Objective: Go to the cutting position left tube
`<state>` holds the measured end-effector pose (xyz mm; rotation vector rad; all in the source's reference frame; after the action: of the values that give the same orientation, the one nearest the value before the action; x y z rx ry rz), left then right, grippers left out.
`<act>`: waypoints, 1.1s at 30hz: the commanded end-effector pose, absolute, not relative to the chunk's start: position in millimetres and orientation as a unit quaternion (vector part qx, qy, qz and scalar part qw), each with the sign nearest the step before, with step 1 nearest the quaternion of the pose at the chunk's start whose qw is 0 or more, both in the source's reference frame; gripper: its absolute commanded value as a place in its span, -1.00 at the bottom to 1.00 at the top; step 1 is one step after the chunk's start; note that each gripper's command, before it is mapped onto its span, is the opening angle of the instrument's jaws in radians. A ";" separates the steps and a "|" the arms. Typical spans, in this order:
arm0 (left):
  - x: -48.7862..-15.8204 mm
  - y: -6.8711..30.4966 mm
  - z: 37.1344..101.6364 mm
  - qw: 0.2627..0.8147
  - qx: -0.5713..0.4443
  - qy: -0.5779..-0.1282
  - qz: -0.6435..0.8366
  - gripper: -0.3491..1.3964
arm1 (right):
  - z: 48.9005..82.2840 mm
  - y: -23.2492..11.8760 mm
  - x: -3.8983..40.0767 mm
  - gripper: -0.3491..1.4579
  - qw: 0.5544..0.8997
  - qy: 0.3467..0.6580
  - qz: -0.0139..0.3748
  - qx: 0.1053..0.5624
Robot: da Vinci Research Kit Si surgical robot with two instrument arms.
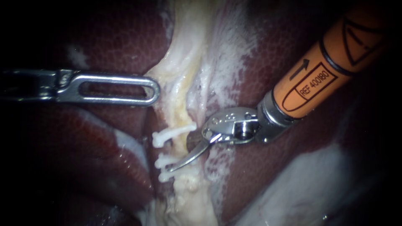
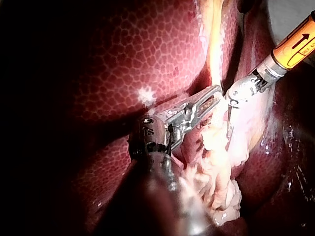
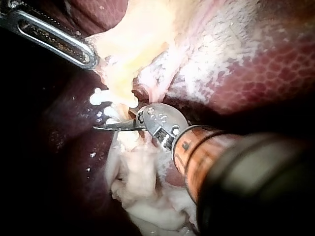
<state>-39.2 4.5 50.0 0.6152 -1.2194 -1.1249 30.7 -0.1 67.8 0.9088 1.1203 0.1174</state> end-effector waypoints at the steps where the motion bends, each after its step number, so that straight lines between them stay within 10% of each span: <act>1: -39.2 4.5 49.9 0.634 0.269 -0.533 -0.492 -1.00 | 67.8 -0.1 30.8 0.30 0.749 0.514 0.054 0.416; 33: -39.2 4.5 49.9 0.634 0.269 -0.533 -0.492 -1.00 | 68.0 0.0 30.8 0.02 0.745 0.509 0.061 0.427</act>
<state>-39.2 4.5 49.9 0.6143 -1.2193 -1.1250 30.8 0.0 68.0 0.9362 1.1155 0.1320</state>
